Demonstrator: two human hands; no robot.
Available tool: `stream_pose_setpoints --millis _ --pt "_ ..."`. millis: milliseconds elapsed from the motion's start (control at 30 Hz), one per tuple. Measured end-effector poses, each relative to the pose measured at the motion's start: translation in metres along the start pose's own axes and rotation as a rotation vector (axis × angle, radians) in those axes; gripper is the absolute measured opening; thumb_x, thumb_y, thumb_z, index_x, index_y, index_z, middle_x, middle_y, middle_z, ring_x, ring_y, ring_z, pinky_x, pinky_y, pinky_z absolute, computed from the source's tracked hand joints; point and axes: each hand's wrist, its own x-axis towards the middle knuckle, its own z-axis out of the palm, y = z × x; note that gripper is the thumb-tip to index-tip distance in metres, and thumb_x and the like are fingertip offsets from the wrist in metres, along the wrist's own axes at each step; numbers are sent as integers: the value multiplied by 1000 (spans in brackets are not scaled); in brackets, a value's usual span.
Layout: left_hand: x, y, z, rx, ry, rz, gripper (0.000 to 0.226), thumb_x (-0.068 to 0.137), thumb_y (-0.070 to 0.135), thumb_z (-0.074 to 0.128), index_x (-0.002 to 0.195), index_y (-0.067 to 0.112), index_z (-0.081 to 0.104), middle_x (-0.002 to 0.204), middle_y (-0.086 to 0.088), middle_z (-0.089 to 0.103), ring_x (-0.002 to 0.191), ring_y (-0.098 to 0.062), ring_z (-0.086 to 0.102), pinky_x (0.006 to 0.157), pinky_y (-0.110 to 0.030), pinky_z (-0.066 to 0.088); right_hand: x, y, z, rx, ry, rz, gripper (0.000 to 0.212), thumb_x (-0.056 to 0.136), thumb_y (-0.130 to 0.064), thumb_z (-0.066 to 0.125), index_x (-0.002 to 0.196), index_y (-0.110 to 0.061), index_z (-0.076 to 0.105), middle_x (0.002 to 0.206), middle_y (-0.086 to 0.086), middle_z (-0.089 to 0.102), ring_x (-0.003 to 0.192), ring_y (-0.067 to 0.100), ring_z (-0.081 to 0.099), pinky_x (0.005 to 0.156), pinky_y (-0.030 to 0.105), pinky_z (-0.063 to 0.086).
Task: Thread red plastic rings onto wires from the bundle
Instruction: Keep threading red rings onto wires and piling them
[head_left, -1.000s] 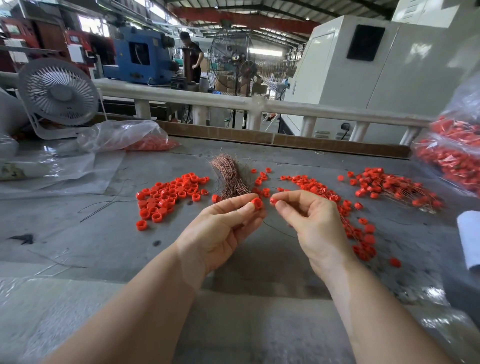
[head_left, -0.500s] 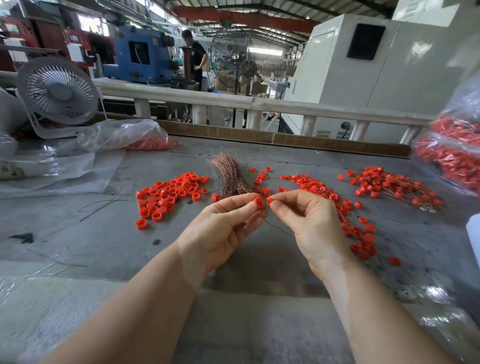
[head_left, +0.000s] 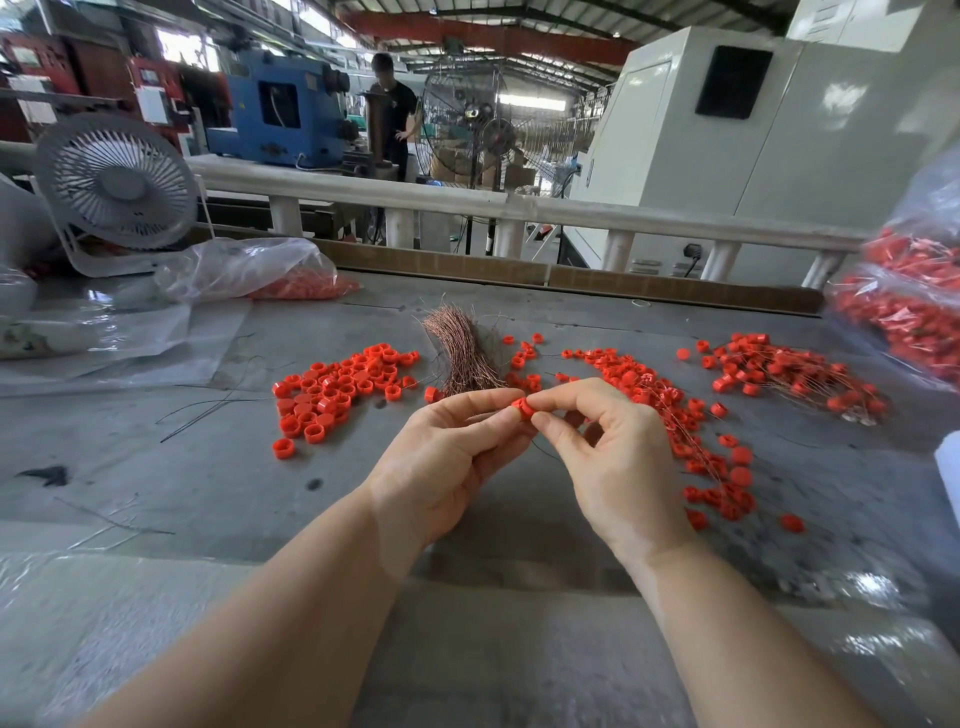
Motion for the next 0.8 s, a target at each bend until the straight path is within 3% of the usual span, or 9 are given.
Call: stream_pose_setpoints --millis 333,800 --pt "-1 0 3 0 2 19 14 72 -2 59 73 6 70 72 -9 72 65 -12 69 63 -18 56 0 1 2 -87 62 -77 6 78 -10 65 81 -12 71 77 -9 60 72 1 51 68 10 40" --pt "-1 1 2 79 -4 74 13 76 -3 60 79 6 68 71 -7 71 64 -10 69 61 -17 55 0 -3 1 -124 75 -88 5 78 -3 70 80 -8 71 77 -1 64 72 9 56 68 18 45"
